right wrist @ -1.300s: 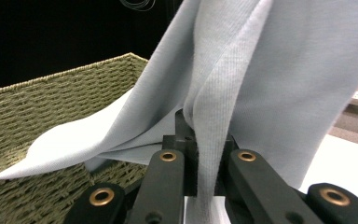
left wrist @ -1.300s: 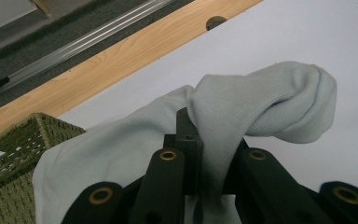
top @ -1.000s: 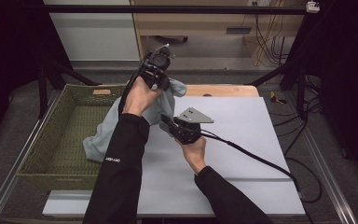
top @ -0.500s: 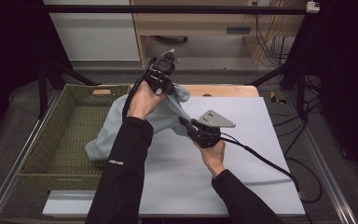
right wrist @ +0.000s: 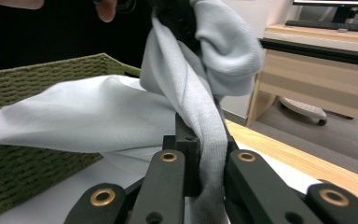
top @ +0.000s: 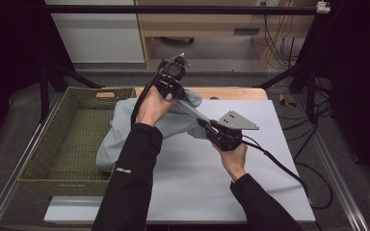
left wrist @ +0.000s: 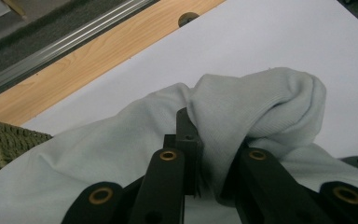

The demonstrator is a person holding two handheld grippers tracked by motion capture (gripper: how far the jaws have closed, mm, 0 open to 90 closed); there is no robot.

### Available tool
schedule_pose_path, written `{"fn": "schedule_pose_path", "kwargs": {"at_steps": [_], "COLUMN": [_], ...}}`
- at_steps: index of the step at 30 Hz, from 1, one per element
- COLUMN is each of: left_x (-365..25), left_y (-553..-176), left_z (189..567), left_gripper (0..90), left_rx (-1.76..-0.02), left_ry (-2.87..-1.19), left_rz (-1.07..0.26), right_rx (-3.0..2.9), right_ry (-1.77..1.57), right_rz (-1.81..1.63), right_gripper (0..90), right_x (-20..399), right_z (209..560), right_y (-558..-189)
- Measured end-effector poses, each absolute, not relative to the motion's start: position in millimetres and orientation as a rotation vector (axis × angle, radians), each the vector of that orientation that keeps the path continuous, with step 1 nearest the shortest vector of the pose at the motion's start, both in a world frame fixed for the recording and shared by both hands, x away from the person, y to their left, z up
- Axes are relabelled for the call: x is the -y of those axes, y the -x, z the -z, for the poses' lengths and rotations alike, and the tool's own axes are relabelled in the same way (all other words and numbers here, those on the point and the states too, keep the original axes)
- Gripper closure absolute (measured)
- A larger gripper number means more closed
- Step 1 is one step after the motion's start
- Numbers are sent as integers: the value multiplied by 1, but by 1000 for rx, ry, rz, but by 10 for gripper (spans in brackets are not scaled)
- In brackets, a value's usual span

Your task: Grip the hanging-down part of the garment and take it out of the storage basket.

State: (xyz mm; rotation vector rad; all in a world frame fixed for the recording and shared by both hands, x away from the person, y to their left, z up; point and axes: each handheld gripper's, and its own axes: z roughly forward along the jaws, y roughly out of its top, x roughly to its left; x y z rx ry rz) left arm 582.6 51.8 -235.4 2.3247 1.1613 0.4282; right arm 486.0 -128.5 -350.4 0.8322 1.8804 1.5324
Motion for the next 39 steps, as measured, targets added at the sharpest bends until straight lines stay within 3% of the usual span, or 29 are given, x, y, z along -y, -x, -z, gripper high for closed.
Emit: {"fn": "schedule_pose_path", "kwargs": {"at_steps": [39], "left_x": [-27], "left_y": [-574], "left_z": [229], "left_gripper": [825], "left_rx": [-1126], "left_ry": [-2288], "left_rz": [-439], "right_rx": [-1694], "right_ry": [-843], "right_rz": [-1366], "right_gripper": [873], "right_x": [163], "right_z": [319], "right_y": [-510]}}
